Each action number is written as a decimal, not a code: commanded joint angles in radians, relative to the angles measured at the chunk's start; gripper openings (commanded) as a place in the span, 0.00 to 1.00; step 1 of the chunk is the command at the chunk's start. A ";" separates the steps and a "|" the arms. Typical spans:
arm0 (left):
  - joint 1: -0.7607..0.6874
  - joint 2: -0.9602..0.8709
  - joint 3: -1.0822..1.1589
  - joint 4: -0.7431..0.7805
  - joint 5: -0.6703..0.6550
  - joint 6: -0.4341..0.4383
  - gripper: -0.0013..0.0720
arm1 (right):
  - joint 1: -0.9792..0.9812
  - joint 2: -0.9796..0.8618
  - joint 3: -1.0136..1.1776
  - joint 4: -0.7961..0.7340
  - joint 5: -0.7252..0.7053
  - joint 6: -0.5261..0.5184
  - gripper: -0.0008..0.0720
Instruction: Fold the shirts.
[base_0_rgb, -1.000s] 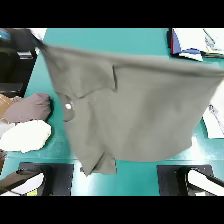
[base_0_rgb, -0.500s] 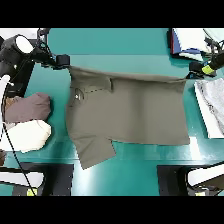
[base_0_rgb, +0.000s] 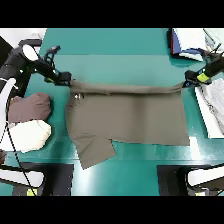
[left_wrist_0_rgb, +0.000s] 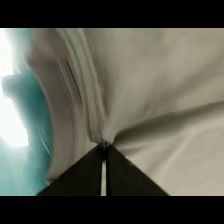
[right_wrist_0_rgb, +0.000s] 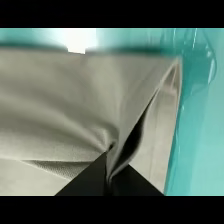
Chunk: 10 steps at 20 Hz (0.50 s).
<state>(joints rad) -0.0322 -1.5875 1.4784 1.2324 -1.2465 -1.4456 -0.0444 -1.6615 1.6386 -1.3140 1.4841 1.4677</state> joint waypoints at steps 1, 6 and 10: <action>0.001 -0.001 -0.114 -0.035 0.026 0.003 0.06 | 0.001 0.078 -0.206 0.019 -0.149 0.001 0.05; 0.004 0.072 -0.124 -0.011 -0.001 0.006 0.68 | -0.003 0.144 -0.245 0.038 -0.132 -0.020 0.58; 0.004 0.294 -0.307 0.049 -0.059 -0.018 0.68 | -0.003 0.344 -0.361 0.039 -0.074 -0.047 0.57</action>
<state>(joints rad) -0.0288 -1.4181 1.2835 1.2510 -1.2709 -1.4429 -0.0467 -1.4307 1.3518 -1.2789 1.3773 1.4368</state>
